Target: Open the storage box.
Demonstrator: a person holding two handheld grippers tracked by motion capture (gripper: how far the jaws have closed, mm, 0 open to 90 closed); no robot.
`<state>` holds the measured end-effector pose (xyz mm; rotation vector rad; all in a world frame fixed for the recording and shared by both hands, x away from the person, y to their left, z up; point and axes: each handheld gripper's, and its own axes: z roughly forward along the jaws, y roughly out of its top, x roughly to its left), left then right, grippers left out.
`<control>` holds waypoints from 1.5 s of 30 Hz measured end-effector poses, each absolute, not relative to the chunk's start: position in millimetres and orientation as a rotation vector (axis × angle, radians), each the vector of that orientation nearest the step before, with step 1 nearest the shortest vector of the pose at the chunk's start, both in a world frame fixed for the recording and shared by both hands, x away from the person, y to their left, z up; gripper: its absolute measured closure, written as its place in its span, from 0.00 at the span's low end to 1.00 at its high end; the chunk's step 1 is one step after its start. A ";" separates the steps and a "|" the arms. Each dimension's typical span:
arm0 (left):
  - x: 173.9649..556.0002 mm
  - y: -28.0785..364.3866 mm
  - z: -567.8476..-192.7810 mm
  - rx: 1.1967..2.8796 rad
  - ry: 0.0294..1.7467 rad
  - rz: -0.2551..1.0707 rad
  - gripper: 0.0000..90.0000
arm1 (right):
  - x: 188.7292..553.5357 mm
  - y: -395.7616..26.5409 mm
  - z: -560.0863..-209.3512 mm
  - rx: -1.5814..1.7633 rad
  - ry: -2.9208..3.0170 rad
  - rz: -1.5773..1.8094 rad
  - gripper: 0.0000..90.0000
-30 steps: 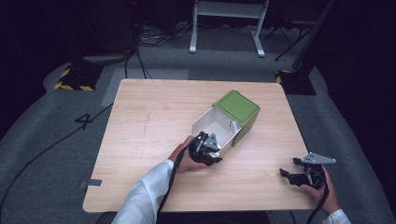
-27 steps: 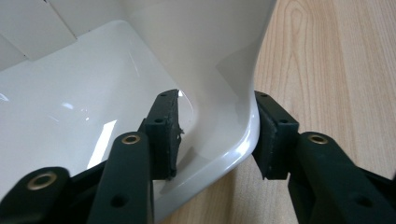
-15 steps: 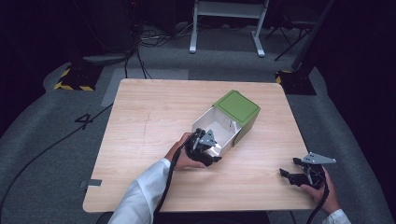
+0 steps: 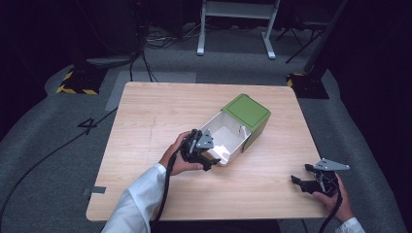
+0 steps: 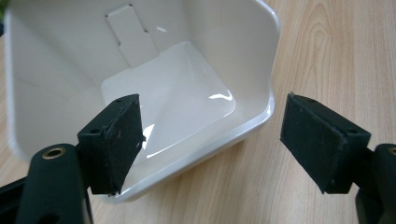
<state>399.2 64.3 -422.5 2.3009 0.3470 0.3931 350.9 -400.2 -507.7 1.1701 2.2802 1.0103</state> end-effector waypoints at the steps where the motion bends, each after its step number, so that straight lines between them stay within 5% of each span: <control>1: 398.8 67.7 -421.1 2.302 0.354 0.414 0.23 | 350.9 -400.2 -507.7 1.170 2.280 1.010 0.18; 23: 383.6 149.9 -412.9 2.305 0.533 0.596 0.22 | 350.9 -400.3 -507.7 1.170 2.280 1.010 0.18; 45: 363.9 231.7 -461.6 2.395 0.804 0.643 0.21 | 350.9 -400.3 -507.7 1.171 2.280 1.010 0.18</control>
